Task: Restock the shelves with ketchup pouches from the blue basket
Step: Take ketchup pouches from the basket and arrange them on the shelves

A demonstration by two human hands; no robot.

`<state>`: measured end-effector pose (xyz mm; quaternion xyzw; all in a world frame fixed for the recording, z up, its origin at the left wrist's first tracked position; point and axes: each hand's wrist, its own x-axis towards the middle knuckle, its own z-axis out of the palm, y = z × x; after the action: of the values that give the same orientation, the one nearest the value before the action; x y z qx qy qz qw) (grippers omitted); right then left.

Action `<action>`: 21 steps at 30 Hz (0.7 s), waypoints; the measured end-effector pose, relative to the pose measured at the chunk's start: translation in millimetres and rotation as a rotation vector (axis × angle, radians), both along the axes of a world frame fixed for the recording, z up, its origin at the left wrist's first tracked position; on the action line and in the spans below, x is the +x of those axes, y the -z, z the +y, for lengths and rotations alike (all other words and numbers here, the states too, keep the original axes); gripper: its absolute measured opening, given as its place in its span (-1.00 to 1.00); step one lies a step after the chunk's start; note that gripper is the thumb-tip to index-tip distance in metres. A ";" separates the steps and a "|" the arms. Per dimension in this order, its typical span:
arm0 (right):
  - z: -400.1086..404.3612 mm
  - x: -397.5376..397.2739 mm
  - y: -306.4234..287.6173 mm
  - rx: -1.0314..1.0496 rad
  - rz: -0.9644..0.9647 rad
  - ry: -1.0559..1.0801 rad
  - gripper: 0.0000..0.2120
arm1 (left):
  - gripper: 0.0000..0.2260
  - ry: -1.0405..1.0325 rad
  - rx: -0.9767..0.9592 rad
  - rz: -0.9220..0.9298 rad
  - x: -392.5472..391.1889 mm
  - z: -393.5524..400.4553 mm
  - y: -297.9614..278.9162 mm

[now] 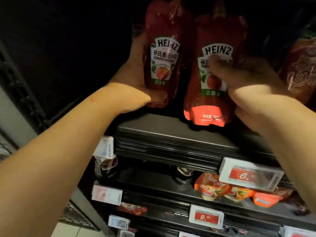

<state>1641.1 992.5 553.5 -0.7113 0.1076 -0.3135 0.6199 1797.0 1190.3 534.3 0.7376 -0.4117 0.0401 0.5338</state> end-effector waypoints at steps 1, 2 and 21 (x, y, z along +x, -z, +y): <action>23.2 12.9 -4.0 -0.073 0.044 0.025 -0.85 | -0.03 0.023 0.047 -0.011 2.2 -0.3 2.4; 23.0 15.6 -7.0 -0.166 0.040 0.046 -0.86 | 0.01 0.009 0.074 -0.029 5.0 0.9 6.6; -18.7 111.7 21.3 -0.213 -0.041 0.337 -0.24 | -0.22 -0.284 0.133 -0.005 65.1 -62.6 16.7</action>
<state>1752.7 973.7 532.2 -0.7382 0.1787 -0.4367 0.4821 1862.2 1127.8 517.6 0.8220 -0.3063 0.0894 0.4716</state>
